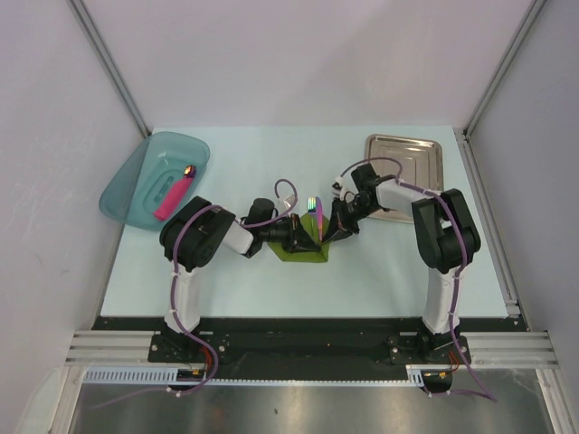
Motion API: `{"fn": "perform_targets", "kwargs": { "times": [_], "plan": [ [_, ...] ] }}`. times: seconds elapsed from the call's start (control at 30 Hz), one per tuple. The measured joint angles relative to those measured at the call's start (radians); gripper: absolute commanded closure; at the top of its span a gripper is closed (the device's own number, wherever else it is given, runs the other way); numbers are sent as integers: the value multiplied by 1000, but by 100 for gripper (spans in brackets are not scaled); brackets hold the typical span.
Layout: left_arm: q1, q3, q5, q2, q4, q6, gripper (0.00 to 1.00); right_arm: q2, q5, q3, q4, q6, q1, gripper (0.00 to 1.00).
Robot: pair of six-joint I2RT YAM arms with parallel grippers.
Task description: Place the utensils on the paper napkin and roll it up
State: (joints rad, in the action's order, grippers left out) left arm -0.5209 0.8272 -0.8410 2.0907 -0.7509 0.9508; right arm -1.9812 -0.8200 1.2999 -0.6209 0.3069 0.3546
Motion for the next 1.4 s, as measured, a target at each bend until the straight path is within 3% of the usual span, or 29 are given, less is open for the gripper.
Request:
{"fn": "perform_targets", "kwargs": {
  "times": [0.27,0.43,0.63,0.83,1.1,1.4],
  "plan": [
    [0,0,-1,-10,-1,1,83,-50,12,8,12,3,29,100],
    [6,-11,6,-35,7,0,71,-58,10,10,5,-2,29,100],
    [26,-30,-8,-121,38,-9,67,-61,37,10,10,-13,41,100],
    [54,-34,-11,-193,110,-69,73,-61,47,10,13,-15,53,100],
    [58,-41,8,-193,227,-139,85,-61,50,22,13,-15,70,100],
    [58,-32,48,-168,317,-193,92,-61,53,62,11,-13,103,100]
  ]
}}
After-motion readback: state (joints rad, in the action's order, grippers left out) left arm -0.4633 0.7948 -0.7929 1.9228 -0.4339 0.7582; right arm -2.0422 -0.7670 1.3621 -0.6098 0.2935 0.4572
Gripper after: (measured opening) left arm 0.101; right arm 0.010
